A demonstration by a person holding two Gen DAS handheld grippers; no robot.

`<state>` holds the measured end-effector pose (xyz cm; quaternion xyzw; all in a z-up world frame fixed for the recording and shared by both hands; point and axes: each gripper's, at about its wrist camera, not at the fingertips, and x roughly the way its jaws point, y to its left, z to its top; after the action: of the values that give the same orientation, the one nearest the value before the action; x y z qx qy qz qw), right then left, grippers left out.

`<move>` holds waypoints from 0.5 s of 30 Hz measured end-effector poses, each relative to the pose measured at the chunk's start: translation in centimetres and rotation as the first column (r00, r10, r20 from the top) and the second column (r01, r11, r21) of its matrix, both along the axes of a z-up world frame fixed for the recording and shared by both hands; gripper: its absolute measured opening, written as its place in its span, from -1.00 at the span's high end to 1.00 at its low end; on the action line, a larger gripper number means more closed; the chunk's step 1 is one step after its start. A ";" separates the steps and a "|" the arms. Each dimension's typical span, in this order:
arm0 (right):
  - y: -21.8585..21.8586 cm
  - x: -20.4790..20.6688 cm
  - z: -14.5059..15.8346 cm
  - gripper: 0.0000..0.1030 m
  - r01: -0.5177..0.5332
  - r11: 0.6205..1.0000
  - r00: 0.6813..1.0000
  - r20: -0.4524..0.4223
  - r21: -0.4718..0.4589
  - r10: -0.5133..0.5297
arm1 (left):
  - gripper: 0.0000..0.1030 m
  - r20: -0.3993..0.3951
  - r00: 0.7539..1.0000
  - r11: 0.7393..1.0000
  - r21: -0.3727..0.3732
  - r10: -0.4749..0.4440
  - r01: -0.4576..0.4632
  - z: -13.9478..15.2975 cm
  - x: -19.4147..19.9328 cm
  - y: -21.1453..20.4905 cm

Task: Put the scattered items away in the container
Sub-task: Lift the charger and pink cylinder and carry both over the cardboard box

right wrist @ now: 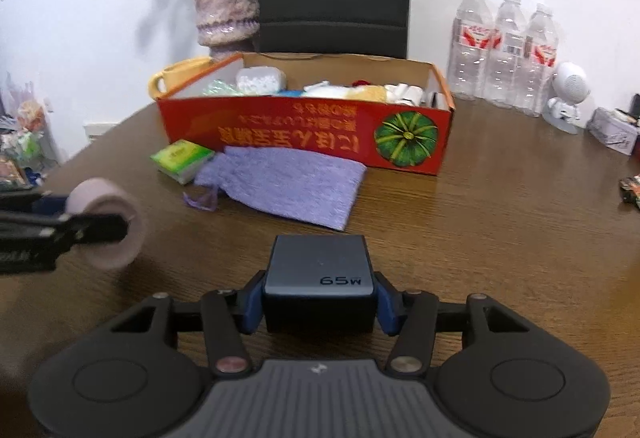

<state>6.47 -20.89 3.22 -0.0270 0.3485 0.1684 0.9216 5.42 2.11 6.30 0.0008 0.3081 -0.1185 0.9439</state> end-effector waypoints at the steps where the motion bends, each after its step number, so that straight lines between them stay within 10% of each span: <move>1: -0.1 0.0 0.4 -0.01 -0.006 1.000 1.000 0.005 0.013 0.006 | 0.02 0.009 1.000 1.000 0.001 -0.011 0.011 0.6 0.4 0.0; 10: 0.3 5.5 6.2 -0.01 -0.037 0.998 0.990 0.135 0.049 0.030 | 0.02 0.060 0.997 0.999 0.010 -0.044 0.044 6.2 11.7 0.8; 15: 2.0 13.7 8.4 -0.01 -0.047 0.995 0.993 0.107 0.084 0.038 | 0.02 -0.061 0.998 1.000 -0.015 0.017 -0.018 4.7 20.6 0.9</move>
<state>20.21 -18.84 11.64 -0.0036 0.2910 0.2010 0.9354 26.00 3.00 10.99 -0.0129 0.3356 -0.1125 0.9352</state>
